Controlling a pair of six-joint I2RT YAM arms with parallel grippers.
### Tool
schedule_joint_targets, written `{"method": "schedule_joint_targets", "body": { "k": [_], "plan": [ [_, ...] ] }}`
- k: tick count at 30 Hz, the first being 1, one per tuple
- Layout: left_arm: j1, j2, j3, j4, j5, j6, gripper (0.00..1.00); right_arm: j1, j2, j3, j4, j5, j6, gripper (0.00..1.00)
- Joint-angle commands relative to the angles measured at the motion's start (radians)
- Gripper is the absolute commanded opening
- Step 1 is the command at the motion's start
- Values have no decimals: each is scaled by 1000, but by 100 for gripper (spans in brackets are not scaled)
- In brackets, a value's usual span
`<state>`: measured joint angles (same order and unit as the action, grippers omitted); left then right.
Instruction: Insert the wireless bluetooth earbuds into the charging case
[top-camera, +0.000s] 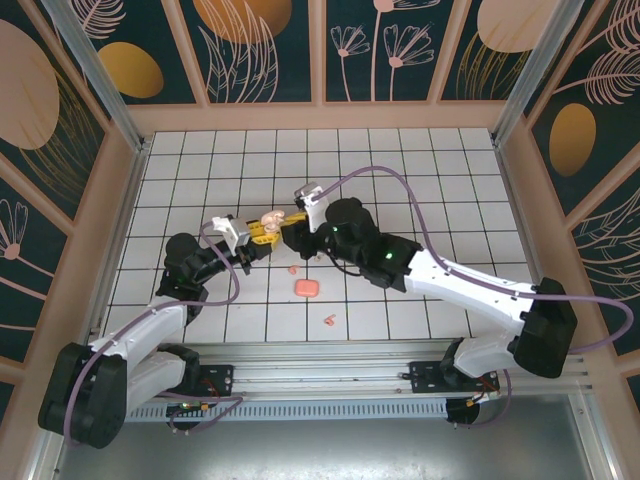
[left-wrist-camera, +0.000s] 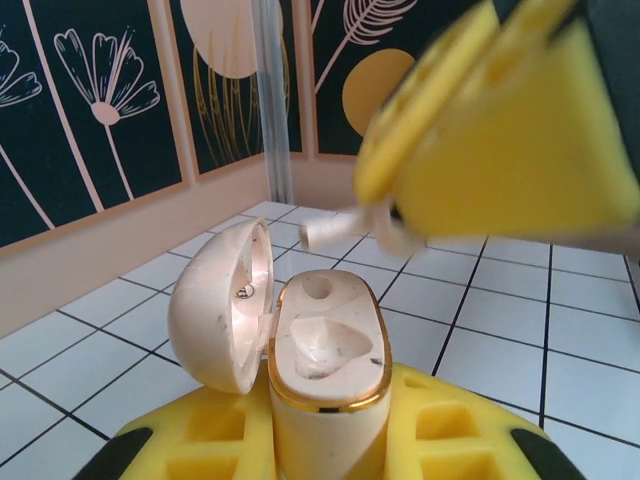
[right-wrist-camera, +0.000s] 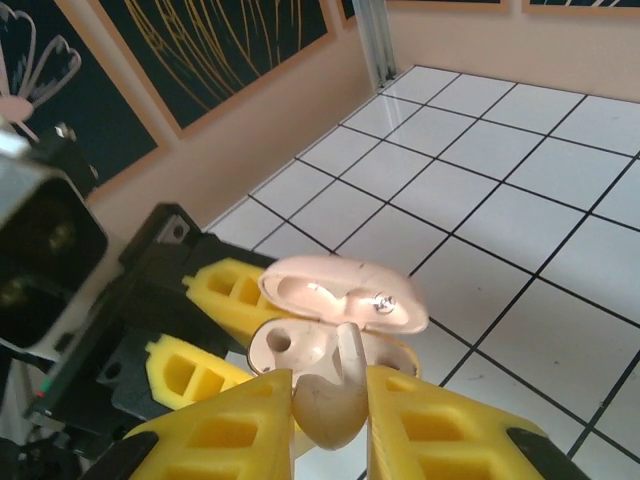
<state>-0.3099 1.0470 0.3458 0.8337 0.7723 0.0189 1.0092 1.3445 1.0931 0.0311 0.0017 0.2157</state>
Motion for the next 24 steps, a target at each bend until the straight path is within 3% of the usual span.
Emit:
{"method": "schedule_joint_targets", "body": {
  "k": [1,9,14,24],
  "plan": [
    [-4,-29,19,-78,-23,117,13,-42,-76,4,-1,-58,56,22],
    [-3,-41,42,-194,-40,250,13,-117,-96,40,-113,-227,108,22],
    [-3,-41,65,-280,-51,350,13,-162,-29,130,-264,-334,145,22],
    [-3,-31,72,-339,-49,429,13,-195,127,281,-500,-433,169,22]
  ]
}}
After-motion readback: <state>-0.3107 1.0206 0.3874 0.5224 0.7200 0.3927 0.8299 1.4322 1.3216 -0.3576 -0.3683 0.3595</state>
